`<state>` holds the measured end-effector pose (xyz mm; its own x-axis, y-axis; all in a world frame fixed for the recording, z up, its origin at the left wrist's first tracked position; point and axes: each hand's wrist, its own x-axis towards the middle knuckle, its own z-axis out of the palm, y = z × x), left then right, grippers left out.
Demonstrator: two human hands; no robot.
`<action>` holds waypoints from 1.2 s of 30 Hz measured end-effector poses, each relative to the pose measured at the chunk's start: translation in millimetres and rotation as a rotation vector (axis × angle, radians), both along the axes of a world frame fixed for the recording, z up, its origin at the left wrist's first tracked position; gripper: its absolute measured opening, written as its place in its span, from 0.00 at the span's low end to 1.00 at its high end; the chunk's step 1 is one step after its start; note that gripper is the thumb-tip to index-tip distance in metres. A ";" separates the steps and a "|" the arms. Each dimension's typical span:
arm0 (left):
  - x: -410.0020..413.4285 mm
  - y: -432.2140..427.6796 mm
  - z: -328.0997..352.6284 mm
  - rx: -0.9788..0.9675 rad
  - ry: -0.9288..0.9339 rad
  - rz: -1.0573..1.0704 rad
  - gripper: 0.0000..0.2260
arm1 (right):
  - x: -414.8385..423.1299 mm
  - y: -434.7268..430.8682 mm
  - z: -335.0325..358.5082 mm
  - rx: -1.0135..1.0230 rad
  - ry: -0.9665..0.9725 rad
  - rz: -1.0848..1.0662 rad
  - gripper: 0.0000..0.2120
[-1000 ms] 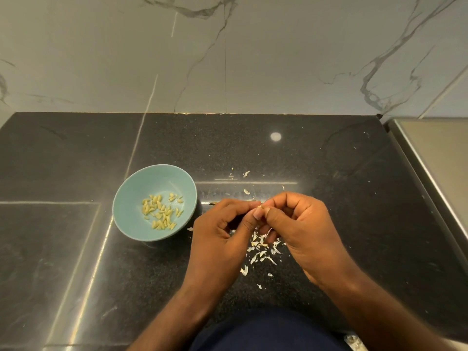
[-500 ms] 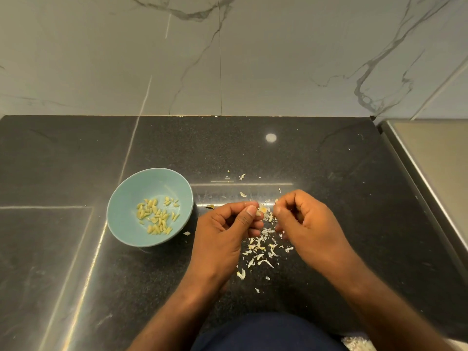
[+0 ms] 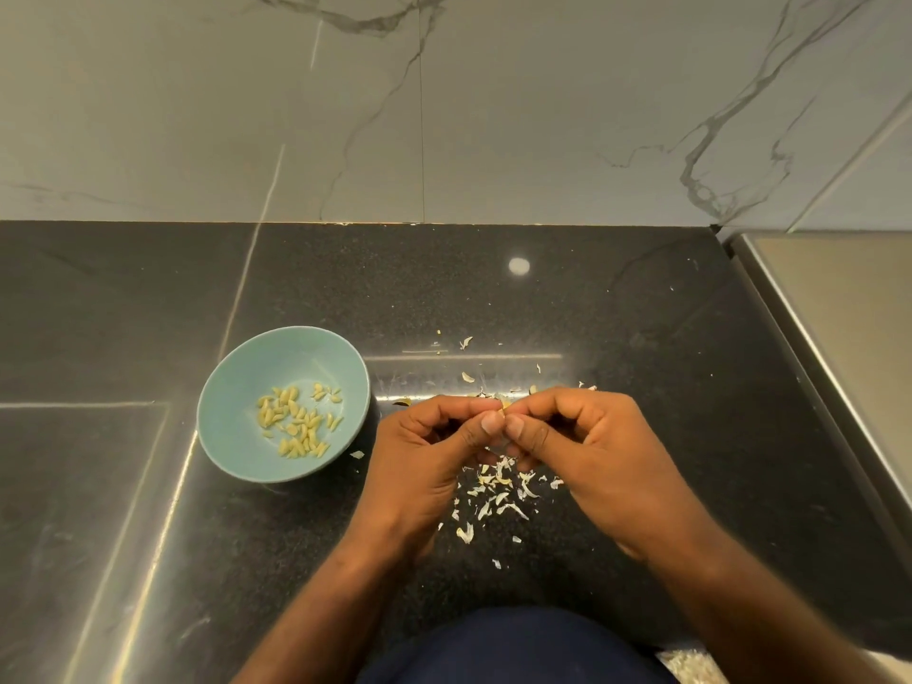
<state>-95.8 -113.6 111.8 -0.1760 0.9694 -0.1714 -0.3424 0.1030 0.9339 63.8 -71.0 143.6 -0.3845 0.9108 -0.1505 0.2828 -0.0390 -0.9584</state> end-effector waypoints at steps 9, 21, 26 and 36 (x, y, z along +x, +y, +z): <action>-5.0 5.6 -3.8 0.223 0.411 0.011 0.05 | -7.0 1.9 5.3 -0.212 0.194 -0.083 0.13; -0.2 4.1 0.0 0.129 0.244 -0.045 0.07 | -7.5 4.7 -0.2 -0.151 0.105 -0.086 0.02; -0.4 3.5 0.5 -0.011 -0.047 0.010 0.09 | -4.6 3.2 0.3 -0.120 0.189 -0.132 0.12; -2.8 2.8 -3.2 -0.126 -0.246 0.005 0.09 | -8.6 -0.2 -8.1 0.056 -0.046 -0.001 0.11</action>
